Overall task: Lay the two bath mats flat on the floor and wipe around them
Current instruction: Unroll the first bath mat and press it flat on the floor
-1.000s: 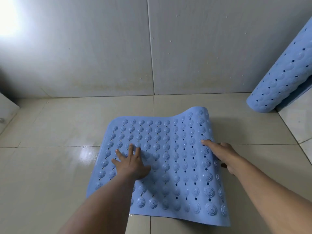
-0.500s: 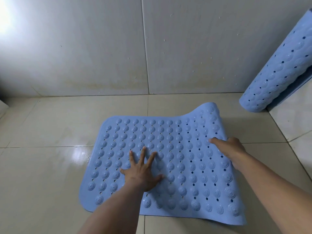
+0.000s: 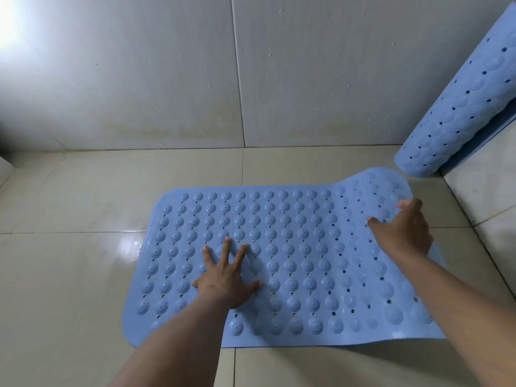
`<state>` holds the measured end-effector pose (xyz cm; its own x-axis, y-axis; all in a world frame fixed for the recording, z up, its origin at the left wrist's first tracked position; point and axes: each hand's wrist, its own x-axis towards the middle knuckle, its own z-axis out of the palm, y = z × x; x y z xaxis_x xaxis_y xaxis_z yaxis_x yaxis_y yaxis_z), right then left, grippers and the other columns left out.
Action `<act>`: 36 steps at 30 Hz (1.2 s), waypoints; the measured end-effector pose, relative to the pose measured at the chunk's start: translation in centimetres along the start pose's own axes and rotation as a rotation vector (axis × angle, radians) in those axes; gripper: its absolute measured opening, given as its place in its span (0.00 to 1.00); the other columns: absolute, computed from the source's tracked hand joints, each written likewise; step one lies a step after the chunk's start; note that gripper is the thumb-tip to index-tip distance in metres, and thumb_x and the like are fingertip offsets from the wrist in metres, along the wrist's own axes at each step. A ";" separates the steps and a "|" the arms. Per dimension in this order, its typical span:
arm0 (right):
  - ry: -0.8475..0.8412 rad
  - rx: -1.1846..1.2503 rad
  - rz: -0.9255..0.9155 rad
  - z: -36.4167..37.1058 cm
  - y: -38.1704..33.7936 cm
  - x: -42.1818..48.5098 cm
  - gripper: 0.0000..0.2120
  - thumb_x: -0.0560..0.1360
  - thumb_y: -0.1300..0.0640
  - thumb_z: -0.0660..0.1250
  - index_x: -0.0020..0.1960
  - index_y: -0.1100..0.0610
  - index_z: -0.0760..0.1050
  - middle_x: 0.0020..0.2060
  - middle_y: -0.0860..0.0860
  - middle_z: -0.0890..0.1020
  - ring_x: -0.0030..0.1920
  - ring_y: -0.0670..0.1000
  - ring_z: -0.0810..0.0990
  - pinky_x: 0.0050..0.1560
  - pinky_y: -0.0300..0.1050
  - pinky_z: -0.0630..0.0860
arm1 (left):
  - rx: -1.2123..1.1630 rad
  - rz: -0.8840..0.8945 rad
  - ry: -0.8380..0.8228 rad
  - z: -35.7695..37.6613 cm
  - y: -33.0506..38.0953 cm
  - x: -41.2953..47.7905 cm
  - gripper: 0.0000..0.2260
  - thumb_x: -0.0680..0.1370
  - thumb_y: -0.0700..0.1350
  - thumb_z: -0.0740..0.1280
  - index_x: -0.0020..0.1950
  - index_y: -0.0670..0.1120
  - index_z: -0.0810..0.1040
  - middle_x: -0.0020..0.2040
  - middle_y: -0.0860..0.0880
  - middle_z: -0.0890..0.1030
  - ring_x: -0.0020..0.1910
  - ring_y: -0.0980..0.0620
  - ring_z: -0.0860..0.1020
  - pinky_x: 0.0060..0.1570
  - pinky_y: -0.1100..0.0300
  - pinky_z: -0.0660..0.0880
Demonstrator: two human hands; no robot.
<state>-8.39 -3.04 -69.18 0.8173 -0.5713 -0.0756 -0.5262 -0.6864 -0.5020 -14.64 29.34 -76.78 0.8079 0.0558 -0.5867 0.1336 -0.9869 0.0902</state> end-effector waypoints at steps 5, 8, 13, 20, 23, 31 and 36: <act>-0.184 -0.279 -0.191 1.7 1.4 -1.7 0.23 0.72 0.42 0.71 0.62 0.51 0.71 0.64 0.57 0.72 0.67 0.62 0.68 0.62 0.57 0.67 | 0.026 -0.010 -0.026 -0.2 0.2 0.0 0.45 0.69 0.80 0.54 0.77 0.68 0.34 0.80 0.59 0.32 0.78 0.35 0.32 0.60 0.26 0.70; -0.455 -0.368 -0.217 4.0 3.6 -3.3 0.34 0.74 0.33 0.64 0.75 0.44 0.61 0.76 0.52 0.60 0.77 0.58 0.55 0.70 0.61 0.64 | 0.042 -0.019 -0.027 -0.3 0.4 -0.1 0.44 0.69 0.80 0.53 0.77 0.68 0.34 0.80 0.58 0.31 0.79 0.35 0.33 0.64 0.22 0.60; -0.488 -0.512 -0.287 8.0 7.3 -7.1 0.39 0.77 0.29 0.45 0.81 0.44 0.37 0.80 0.50 0.34 0.79 0.56 0.32 0.75 0.70 0.48 | -0.021 0.000 -0.060 0.3 -0.1 0.3 0.45 0.68 0.81 0.52 0.75 0.70 0.30 0.77 0.60 0.25 0.76 0.37 0.26 0.67 0.19 0.45; -0.486 -0.512 -0.294 8.4 7.7 -7.2 0.39 0.76 0.27 0.40 0.80 0.43 0.32 0.79 0.51 0.31 0.79 0.56 0.29 0.75 0.71 0.42 | -0.024 0.008 -0.034 0.3 -0.4 1.0 0.45 0.68 0.81 0.51 0.75 0.69 0.29 0.77 0.60 0.25 0.76 0.38 0.26 0.68 0.20 0.44; -0.474 -0.474 -0.296 8.7 8.1 -7.3 0.39 0.75 0.27 0.38 0.79 0.42 0.31 0.79 0.50 0.29 0.78 0.55 0.27 0.75 0.71 0.39 | -0.016 0.009 -0.005 0.7 -0.4 0.8 0.44 0.69 0.80 0.51 0.76 0.68 0.29 0.78 0.59 0.26 0.77 0.37 0.27 0.69 0.21 0.45; -0.187 -0.401 -0.505 8.2 7.9 -5.2 0.35 0.77 0.31 0.46 0.77 0.47 0.66 0.78 0.53 0.64 0.79 0.58 0.57 0.68 0.71 0.59 | 0.009 0.085 0.263 1.5 1.3 0.7 0.39 0.75 0.76 0.43 0.80 0.63 0.34 0.82 0.51 0.32 0.78 0.43 0.28 0.74 0.32 0.35; -0.113 -0.414 -0.545 7.6 5.6 2.6 0.36 0.77 0.31 0.42 0.79 0.45 0.58 0.81 0.48 0.57 0.81 0.54 0.50 0.73 0.69 0.54 | -0.013 0.170 0.400 -1.5 5.5 4.6 0.36 0.77 0.73 0.45 0.81 0.62 0.37 0.82 0.51 0.35 0.79 0.43 0.31 0.77 0.39 0.36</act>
<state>-7.44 -4.95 -78.77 0.9981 -0.0614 -0.0069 -0.0618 -0.9901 -0.1260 -9.30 24.42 -77.75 0.9776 -0.0510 -0.2042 -0.0158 -0.9852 0.1706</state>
